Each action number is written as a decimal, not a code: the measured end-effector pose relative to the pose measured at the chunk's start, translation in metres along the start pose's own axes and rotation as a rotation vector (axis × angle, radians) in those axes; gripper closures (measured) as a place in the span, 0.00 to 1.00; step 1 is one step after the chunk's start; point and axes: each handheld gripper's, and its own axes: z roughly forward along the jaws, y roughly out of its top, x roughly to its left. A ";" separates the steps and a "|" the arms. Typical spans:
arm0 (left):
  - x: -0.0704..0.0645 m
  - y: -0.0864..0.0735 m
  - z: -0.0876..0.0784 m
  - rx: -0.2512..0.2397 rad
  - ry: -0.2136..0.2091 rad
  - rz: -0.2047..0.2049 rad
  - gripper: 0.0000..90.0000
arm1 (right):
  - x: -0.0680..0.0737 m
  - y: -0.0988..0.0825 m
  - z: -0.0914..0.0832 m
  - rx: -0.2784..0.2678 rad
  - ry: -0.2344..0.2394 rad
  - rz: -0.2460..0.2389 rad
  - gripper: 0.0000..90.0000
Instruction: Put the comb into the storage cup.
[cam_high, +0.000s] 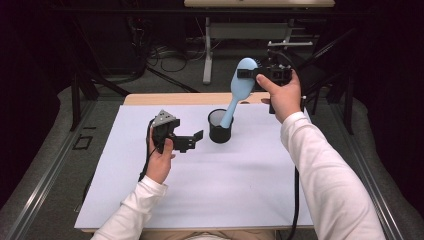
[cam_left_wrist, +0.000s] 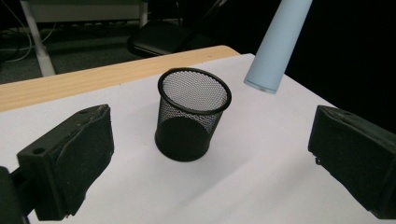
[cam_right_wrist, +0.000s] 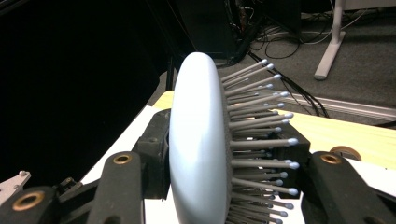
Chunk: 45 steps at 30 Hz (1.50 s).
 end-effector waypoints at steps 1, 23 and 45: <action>0.000 0.000 -0.001 0.003 0.004 0.007 0.01 | 0.000 0.000 0.000 -0.002 -0.003 -0.002 0.55; 0.012 -0.004 -0.005 0.039 -0.028 -0.007 0.02 | 0.012 -0.002 0.015 -0.053 -0.111 -0.117 0.55; 0.014 -0.006 -0.005 0.041 -0.033 -0.016 0.03 | 0.017 -0.012 0.040 -0.073 -0.171 -0.167 0.55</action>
